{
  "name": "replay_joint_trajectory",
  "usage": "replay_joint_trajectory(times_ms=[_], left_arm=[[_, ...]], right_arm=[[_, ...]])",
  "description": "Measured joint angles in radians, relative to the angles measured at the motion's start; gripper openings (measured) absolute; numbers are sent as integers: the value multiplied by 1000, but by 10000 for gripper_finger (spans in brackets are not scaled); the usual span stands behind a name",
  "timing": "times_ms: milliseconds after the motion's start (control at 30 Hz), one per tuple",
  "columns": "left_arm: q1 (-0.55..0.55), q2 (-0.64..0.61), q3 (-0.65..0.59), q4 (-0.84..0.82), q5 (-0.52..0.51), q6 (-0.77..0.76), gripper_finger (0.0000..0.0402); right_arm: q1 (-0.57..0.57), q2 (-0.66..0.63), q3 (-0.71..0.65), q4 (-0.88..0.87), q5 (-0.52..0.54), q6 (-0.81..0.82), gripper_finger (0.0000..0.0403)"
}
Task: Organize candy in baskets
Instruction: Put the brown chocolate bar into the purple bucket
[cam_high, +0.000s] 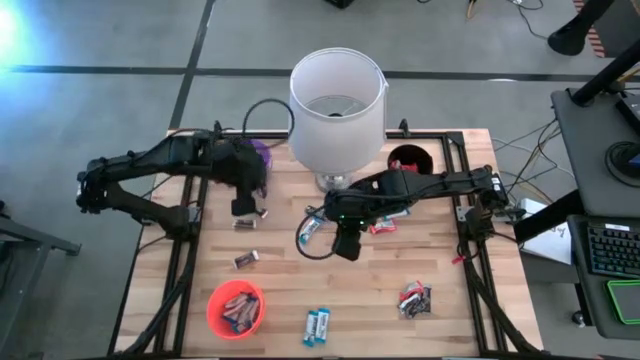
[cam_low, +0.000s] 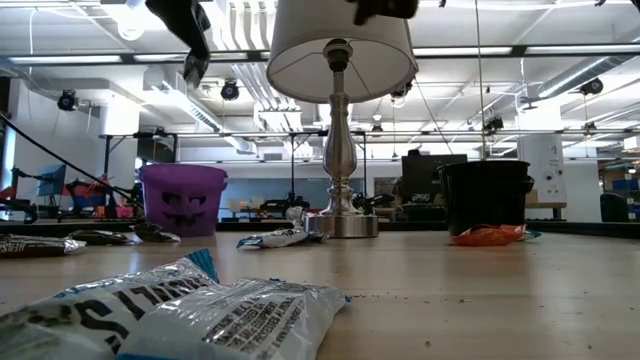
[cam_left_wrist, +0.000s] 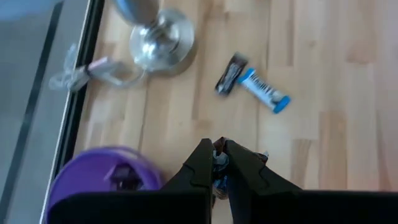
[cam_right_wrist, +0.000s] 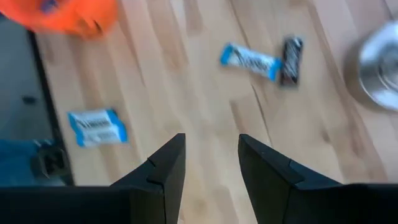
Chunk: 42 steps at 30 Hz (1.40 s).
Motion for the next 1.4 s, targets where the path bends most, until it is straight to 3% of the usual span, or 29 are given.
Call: replay_joint_trajectory(times_ms=[267, 533, 767, 1167, 1400], left_arm=[[199, -2, 0, -74, 16, 103, 0], [372, 0, 0, -78, 33, 184, 0], [489, 0, -34, -67, 51, 226, 0], [597, 56, -217, 129, 52, 284, 0], [605, 124, -247, 157, 52, 257, 9]], right_arm=[[0, 0, -2, -283, 106, -3, 143], [-1, -27, -54, -277, 136, -23, 143], [-23, -82, -190, -278, 154, -57, 142], [-93, -173, -403, -277, 156, -54, 139], [-98, -227, -464, -268, 155, -47, 147]])
